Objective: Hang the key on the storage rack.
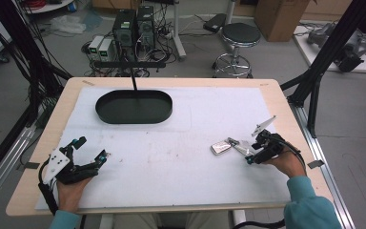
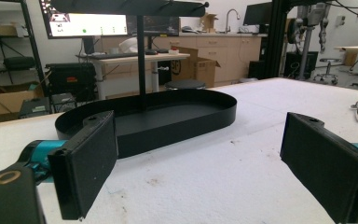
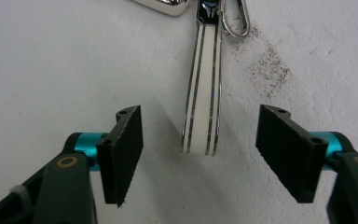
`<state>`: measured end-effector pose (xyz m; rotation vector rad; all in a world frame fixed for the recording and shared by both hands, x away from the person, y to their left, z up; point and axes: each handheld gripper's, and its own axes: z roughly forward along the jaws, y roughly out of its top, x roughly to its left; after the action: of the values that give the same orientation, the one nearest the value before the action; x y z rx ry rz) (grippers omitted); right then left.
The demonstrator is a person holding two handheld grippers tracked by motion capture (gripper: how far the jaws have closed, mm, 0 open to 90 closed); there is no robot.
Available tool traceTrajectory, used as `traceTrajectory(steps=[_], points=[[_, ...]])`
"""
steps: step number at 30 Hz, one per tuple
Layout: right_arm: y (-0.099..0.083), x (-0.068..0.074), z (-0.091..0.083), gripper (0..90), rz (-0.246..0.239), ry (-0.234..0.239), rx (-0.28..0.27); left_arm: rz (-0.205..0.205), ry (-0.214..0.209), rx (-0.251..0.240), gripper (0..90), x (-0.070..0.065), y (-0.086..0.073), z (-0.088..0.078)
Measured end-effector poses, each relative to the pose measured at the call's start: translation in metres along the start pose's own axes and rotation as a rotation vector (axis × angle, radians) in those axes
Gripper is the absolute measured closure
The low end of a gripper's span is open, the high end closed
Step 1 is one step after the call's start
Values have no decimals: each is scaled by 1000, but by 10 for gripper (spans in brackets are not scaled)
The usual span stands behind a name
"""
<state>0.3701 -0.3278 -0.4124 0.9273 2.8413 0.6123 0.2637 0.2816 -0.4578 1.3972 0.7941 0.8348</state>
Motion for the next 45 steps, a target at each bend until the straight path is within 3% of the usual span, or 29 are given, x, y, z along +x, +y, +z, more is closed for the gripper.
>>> traceTrajectory(steps=[7, 8, 17, 22, 25, 29, 39, 41, 45], points=[[1, -1, 2, 475, -3, 3, 18, -1, 0, 0, 116, 0, 0, 0], [1, -1, 2, 524, -6, -3, 23, 0, 0, 0, 115, 0, 0, 0], [1, -2, 2, 606, 7, 6, 29, -1, 0, 1, 115, 0, 0, 0], [2, 0, 2, 729, 7, -9, 37, 0, -1, 3, 116, 0, 0, 0], [1, -1, 2, 739, 36, -23, 34, 0, -1, 3, 116, 0, 0, 0], [2, 2, 2, 741, 22, -46, 31, 0, -1, 2, 115, 0, 0, 0], [-1, 1, -1, 744, 60, -35, -7, -1, -1, 0, 115, 0, 0, 0], [-1, 1, -2, 746, 96, -25, -33, -4, 0, 0, 116, 0, 0, 0], [-1, 1, -4, 747, 118, -6, -80, -3, -1, 2, 116, 0, 0, 0]])
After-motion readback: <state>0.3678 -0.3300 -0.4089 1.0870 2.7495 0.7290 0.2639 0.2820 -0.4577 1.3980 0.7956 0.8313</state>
